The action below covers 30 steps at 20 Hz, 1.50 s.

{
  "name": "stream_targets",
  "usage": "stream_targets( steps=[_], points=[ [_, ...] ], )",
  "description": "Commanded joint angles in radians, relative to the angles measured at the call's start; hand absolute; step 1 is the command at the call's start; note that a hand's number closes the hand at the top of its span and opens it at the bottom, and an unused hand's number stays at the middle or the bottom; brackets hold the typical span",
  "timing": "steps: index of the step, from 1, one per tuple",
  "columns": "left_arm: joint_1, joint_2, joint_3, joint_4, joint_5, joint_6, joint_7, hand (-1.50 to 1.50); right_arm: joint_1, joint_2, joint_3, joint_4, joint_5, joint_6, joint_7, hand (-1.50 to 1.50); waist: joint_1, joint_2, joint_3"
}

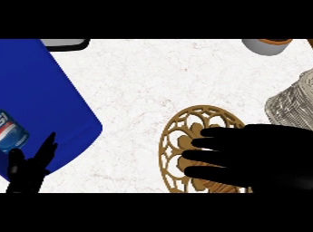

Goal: Pick the croissant from the placemat and place it in the basket

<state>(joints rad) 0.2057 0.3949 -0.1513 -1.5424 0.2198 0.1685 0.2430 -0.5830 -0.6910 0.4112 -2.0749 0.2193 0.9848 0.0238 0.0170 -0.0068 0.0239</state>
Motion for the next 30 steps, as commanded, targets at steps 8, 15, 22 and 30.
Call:
stream_targets(
  steps=[8,15,22,30],
  points=[
    [-0.037,-0.068,-0.039,0.053,-0.028,-0.011,0.027,0.0,0.075,0.013,0.108,0.14,0.301,-0.148,-0.248,-1.5,-0.008,0.012,-0.023],
    [-0.058,-0.079,0.006,0.159,-0.016,-0.052,-0.017,0.0,0.165,0.029,0.147,0.155,0.413,-0.245,-0.309,-1.5,-0.021,0.009,-0.024],
    [-0.122,-0.085,0.019,0.134,-0.026,-0.048,0.048,0.0,0.139,0.137,0.216,0.286,0.514,-0.307,-0.366,-1.5,-0.014,0.01,-0.024],
    [-0.106,-0.103,0.036,0.171,-0.05,-0.051,-0.002,0.0,0.162,0.123,0.278,0.35,0.67,-0.367,-0.4,-1.5,-0.014,0.011,-0.024]
  ],
)
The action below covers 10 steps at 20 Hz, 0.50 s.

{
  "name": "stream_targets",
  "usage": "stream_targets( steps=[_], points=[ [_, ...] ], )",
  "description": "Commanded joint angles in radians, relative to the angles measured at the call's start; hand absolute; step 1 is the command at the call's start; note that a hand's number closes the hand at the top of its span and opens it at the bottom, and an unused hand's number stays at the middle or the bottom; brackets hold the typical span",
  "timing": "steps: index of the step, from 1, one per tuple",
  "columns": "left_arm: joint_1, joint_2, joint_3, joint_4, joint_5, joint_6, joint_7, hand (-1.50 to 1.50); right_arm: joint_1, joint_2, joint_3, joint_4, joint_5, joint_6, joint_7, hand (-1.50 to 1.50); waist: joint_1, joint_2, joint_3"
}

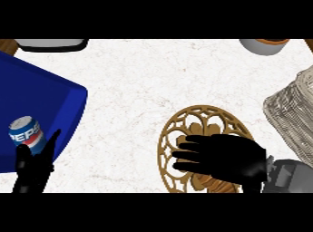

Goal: Pick the croissant from the placemat and place it in the basket

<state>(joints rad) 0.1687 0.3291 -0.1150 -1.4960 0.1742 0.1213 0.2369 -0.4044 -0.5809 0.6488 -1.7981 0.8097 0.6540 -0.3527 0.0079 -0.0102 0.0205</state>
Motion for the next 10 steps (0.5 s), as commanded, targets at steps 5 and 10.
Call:
stream_targets(
  steps=[5,10],
  points=[
    [0.0,-0.032,-0.017,0.019,-0.001,-0.02,0.054,0.0,0.026,0.001,0.035,0.076,0.117,-0.045,-0.035,-1.5,-0.005,0.01,-0.02],
    [0.017,-0.008,0.015,0.057,-0.006,-0.065,0.001,0.0,0.031,0.083,0.051,0.152,0.167,-0.089,-0.042,-1.5,-0.001,0.011,-0.02]
  ],
)
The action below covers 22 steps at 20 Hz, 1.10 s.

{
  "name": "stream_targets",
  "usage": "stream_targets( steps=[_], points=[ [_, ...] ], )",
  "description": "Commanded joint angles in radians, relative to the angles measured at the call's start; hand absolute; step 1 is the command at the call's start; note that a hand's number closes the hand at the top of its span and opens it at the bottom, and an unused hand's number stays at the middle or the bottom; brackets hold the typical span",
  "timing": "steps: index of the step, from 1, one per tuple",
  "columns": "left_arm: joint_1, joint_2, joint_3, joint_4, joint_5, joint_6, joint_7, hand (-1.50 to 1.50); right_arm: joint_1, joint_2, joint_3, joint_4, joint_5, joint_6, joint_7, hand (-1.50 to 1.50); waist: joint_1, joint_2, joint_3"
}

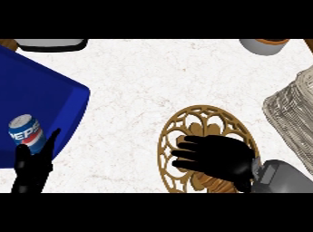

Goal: Pick the croissant from the placemat and place it in the basket

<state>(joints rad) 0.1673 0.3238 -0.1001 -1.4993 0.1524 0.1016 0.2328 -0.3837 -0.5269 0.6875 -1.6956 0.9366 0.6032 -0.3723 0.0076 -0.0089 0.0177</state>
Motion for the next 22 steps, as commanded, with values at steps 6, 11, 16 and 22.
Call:
stream_targets(
  steps=[6,11,16,22],
  points=[
    [-0.062,-0.021,0.038,0.099,0.026,-0.038,0.048,0.0,0.023,-0.006,-0.041,0.01,0.036,-0.005,-0.071,-1.5,-0.011,0.01,-0.018],
    [0.042,-0.031,0.013,0.02,0.004,-0.046,0.025,0.0,0.005,0.067,0.009,0.071,0.121,-0.063,-0.078,1.5,0.0,0.009,-0.018],
    [0.01,-0.023,0.035,0.044,-0.003,-0.064,0.02,0.0,0.033,0.042,0.027,0.11,0.207,-0.249,-0.181,1.5,-0.003,0.009,-0.017],
    [0.001,-0.045,0.053,0.039,0.0,-0.059,0.038,0.0,-0.008,0.075,-0.03,0.166,0.207,-0.241,-0.232,1.5,-0.002,0.01,-0.018]
  ],
)
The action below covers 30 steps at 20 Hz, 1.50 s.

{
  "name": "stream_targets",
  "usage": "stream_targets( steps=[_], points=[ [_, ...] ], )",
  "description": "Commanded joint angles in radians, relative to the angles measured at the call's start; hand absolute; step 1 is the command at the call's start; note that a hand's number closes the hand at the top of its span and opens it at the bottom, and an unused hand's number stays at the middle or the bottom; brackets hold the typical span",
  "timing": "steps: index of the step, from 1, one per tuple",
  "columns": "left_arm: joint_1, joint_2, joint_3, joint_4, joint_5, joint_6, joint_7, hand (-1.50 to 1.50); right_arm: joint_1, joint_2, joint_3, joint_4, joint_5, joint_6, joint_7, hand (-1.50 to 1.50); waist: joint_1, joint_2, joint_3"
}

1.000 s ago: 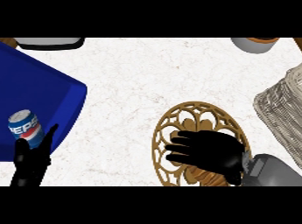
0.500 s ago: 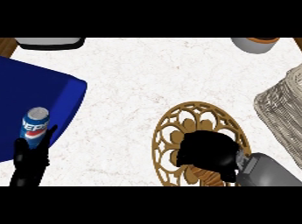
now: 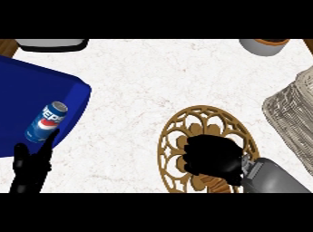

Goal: Pick the croissant from the placemat and place it in the basket

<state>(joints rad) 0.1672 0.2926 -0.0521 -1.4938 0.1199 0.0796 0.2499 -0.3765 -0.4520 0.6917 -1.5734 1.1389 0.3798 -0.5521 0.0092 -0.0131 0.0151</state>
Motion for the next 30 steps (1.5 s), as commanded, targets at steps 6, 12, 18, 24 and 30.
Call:
stream_targets(
  steps=[6,12,18,24,30],
  points=[
    [0.063,-0.027,0.033,-0.002,0.035,0.013,0.035,0.0,0.338,-0.161,-0.152,-0.148,0.007,-0.124,0.143,1.5,-0.114,-0.006,-0.014],
    [0.122,-0.034,0.046,-0.026,0.03,0.035,0.039,0.0,0.629,-0.221,-0.391,-0.279,-0.177,-0.294,0.16,1.5,-0.178,-0.009,-0.015],
    [0.157,-0.017,0.071,-0.062,0.038,0.026,0.017,0.0,0.794,-0.018,-0.486,-0.402,-0.658,-0.229,0.086,1.5,-0.18,-0.001,-0.015],
    [0.163,-0.022,0.06,-0.081,0.044,0.007,0.019,0.0,0.922,-0.068,-0.745,-0.651,-0.979,-0.149,0.148,1.5,-0.146,0.0,-0.02],
    [0.127,-0.017,0.037,-0.076,0.023,-0.008,0.028,0.0,0.931,-0.144,-1.084,-0.75,-1.286,-0.103,0.324,1.5,-0.109,0.007,-0.021]
  ],
)
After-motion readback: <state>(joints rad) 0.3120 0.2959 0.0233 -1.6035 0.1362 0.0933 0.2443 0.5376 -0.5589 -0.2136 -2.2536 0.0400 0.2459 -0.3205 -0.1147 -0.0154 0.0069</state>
